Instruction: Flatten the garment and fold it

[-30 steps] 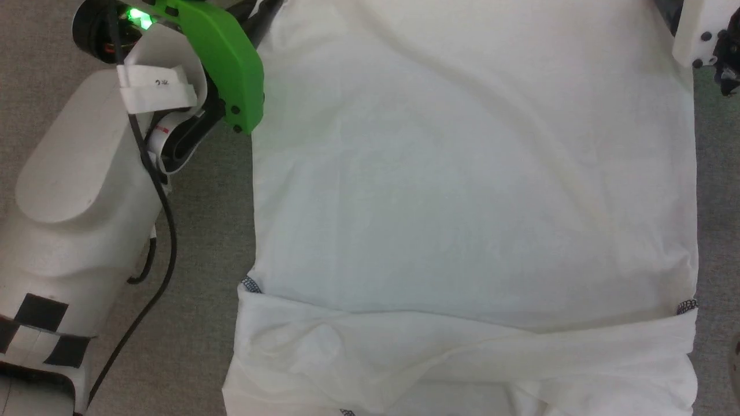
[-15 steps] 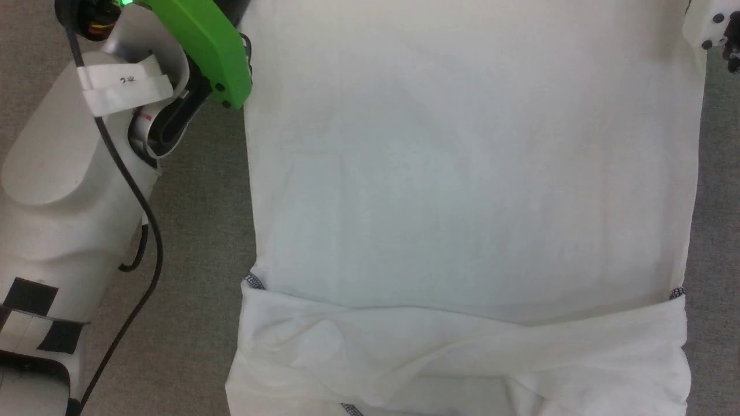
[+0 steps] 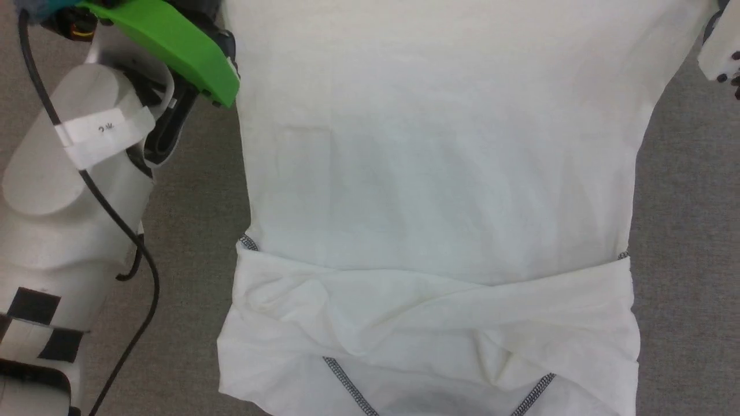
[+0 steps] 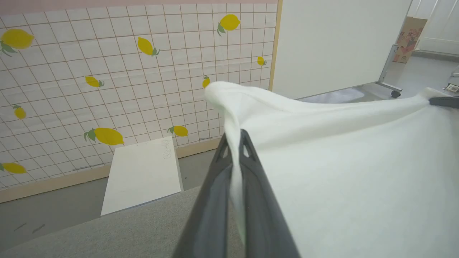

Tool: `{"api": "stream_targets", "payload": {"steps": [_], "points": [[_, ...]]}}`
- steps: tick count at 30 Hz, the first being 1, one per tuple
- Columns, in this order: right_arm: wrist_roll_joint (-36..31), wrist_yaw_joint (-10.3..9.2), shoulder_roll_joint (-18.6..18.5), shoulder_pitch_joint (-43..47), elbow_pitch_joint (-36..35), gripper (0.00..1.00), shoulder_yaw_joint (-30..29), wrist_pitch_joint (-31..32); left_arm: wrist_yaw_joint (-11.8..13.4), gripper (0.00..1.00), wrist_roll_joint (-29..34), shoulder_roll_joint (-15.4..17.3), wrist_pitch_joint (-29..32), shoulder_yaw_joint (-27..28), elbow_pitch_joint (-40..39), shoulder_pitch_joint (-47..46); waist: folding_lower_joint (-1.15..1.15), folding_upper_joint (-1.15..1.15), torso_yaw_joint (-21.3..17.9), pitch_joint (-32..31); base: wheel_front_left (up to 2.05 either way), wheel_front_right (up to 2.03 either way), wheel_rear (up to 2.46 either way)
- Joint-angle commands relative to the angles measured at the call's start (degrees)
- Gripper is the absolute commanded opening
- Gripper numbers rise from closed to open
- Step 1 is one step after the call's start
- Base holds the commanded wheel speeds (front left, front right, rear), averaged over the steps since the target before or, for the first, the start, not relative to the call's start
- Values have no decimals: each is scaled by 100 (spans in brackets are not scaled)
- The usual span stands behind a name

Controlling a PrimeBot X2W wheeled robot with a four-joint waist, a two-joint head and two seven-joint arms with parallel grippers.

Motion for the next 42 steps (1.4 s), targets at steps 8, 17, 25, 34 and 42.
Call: {"api": "stream_targets", "payload": {"steps": [8,17,25,34,42], "points": [[494,-12,-59,817,-511,0,266,-343,1,0,-122,184,-656,-59,-462,815,0,0,-85,-720,0,0,0],[1053,-12,28,2375,-1630,0,76,-355,294,0,-84,623,-890,86,-1619,2365,0,0,7,-1372,0,0,0],[1175,-12,467,3921,-2774,0,-388,-269,809,0,102,678,-937,481,-2786,3898,0,0,129,-1754,0,0,0],[1196,-12,1123,5346,-3618,0,-731,-75,900,0,172,285,-940,1143,-3662,5765,0,0,57,-2171,0,0,0],[1357,-12,1494,6473,-3961,0,-948,116,711,0,-332,162,-836,1039,-3797,7003,0,0,-19,-2265,0,0,0]]}}
